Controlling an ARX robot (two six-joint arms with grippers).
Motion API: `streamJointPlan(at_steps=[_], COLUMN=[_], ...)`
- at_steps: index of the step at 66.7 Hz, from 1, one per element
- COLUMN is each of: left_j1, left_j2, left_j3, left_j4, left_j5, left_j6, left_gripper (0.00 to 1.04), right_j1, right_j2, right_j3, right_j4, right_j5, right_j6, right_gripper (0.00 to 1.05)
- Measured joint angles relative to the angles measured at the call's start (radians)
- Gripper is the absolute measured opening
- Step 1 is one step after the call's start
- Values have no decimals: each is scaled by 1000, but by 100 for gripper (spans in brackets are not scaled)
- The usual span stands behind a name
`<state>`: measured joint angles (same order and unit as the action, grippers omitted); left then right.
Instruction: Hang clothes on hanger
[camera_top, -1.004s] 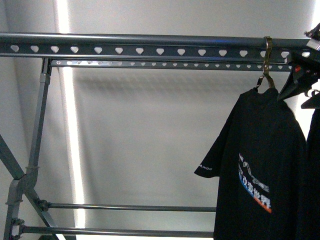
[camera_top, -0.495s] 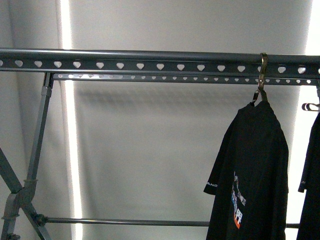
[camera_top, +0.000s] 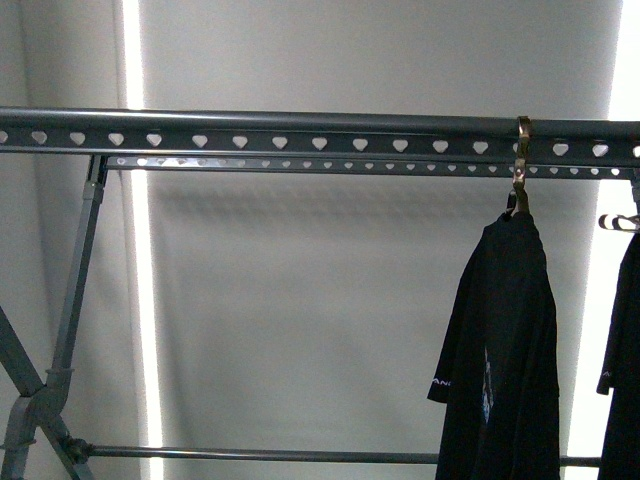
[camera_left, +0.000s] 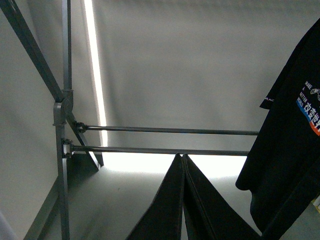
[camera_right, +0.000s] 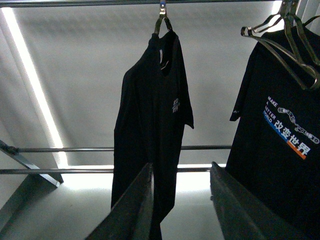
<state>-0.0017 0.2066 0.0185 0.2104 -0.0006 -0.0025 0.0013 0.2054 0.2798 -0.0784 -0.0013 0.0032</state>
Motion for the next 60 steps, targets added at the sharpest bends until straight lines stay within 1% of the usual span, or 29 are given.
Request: streamJointPlan(at_steps=[1, 2, 4, 5, 7, 9, 13, 17, 35, 60], left_j1=[0, 0, 0, 0, 0, 0, 0, 0, 0, 0], left_j2=[-6, -11, -21, -25, -32, -62, -156, -198, -202, -202], left_j3=[0, 0, 0, 0, 0, 0, 0, 0, 0, 0], left_j4=[-5, -10, -19, -24, -31, -65, -187, -205, -206, -206], left_j5=[0, 0, 0, 0, 0, 0, 1, 0, 0, 0], left_j6=[0, 0, 0, 0, 0, 0, 0, 0, 0, 0], left_gripper=[4, 4, 4, 4, 4, 4, 4, 4, 4, 4], right_j1=[0, 0, 0, 0, 0, 0, 0, 0, 0, 0], right_j2=[-3, -13, -26, -29, -39, -46, -59, -74, -127, -163], right_j3=[-5, -20, -37, -41, -57, -69, -92, -120, -188, -230], right_j4=[2, 8, 15, 17, 23, 27, 34, 41, 61, 68], right_j5=[0, 0, 0, 0, 0, 0, 0, 0, 0, 0], right_j6=[0, 0, 0, 0, 0, -2, -3, -3, -4, -4], right_gripper=[27, 21, 14, 13, 6, 1, 2, 2, 2, 2])
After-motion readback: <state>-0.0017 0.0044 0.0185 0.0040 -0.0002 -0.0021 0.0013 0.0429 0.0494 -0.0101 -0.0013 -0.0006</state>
